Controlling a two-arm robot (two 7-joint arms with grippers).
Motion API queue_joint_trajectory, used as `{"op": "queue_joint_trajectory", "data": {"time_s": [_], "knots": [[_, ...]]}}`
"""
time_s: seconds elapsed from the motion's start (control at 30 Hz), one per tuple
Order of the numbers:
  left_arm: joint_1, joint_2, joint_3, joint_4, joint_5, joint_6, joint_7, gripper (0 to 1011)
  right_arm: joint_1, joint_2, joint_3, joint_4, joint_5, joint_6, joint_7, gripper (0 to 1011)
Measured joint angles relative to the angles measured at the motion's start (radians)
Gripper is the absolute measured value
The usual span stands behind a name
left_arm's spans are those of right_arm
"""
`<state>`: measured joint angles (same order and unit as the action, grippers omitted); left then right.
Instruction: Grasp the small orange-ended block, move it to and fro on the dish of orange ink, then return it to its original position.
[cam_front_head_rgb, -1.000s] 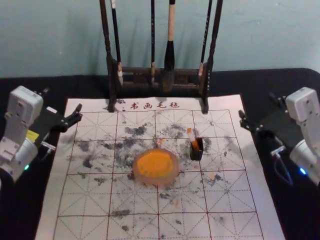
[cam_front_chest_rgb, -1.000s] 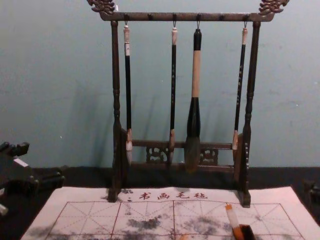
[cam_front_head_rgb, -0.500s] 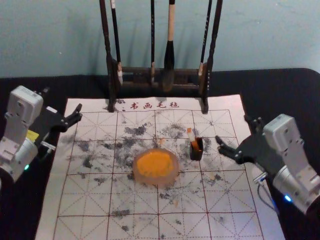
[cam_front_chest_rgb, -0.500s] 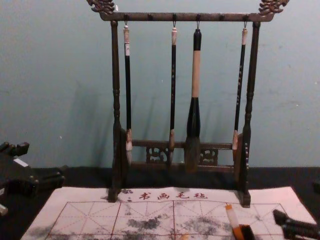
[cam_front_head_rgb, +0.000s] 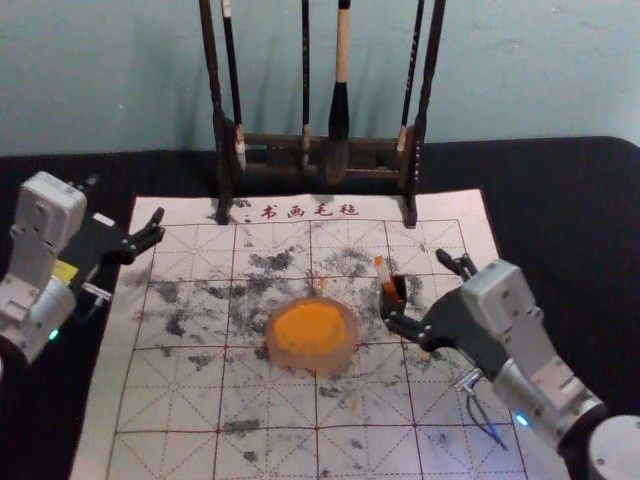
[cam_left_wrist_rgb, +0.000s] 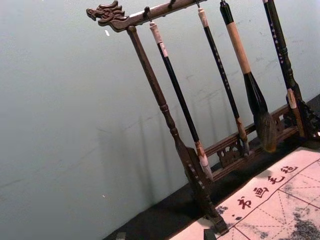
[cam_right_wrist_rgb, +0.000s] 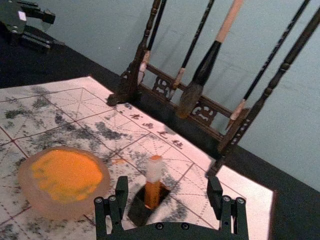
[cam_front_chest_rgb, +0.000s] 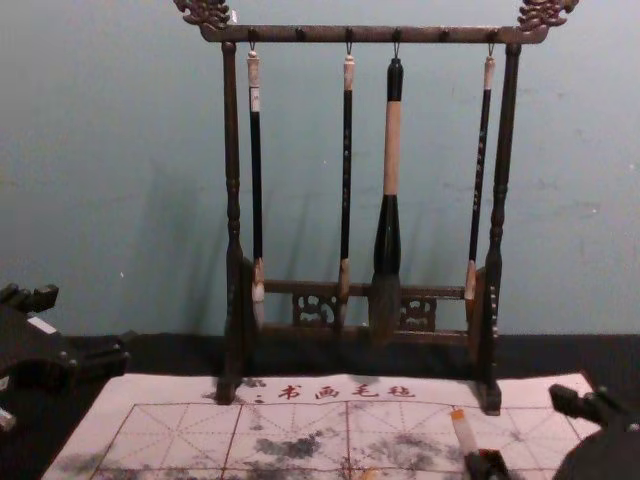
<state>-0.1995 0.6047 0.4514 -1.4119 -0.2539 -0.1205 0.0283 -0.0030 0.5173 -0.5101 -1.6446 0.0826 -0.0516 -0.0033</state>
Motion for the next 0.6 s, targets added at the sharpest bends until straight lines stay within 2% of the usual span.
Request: {"op": "queue_joint_trajectory", "data": {"time_s": [0.33, 0.6], "knots": [[0.000, 0.000, 0.000, 0.000, 0.000, 0.000, 0.000, 1001, 0.029, -0.082, -0.014, 0.029, -0.060, 0.086, -0.026, 1002], [0.000, 0.000, 0.000, 0.000, 0.000, 0.000, 0.000, 1001, 0.064, -0.138, -0.018, 0.073, -0.102, 0.119, -0.037, 1003]]}}
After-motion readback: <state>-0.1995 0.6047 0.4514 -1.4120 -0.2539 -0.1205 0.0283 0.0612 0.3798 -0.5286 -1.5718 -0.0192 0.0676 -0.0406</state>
